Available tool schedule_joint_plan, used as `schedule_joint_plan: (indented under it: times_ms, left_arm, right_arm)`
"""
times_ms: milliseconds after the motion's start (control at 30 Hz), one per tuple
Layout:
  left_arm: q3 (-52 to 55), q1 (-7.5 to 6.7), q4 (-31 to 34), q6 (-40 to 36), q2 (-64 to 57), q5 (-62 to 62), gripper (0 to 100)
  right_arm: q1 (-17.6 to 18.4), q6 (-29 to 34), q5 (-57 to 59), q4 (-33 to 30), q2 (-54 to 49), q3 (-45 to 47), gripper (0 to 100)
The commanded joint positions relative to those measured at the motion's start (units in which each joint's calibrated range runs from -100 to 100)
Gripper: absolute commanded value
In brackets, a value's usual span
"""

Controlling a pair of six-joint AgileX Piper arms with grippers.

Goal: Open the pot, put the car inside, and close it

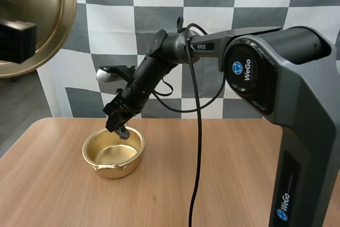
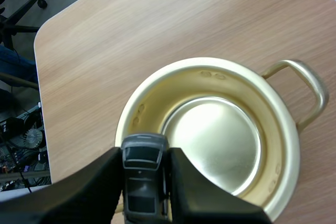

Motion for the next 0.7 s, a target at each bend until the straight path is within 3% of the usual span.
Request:
schedule_joint_plan:
  times_ms: [0, 433, 667]
  left_arm:
    - [0.0, 0.04, 0.0, 0.0, -0.2, 0.0, 0]
    - [0.0, 0.04, 0.0, 0.0, -0.5, 0.0, 0]
    - [0.0, 0.04, 0.2, 0.0, -0.6, 0.0, 0]
  right_arm:
    - [0.1, -0.7, 0.1, 0.0, 0.5, -0.1, 0]
    - [0.3, -3.7, 0.1, 2.4, 7.7, -0.7, 0]
    - [2.1, -3.8, 0.1, 2.3, 10.4, -4.2, 0]
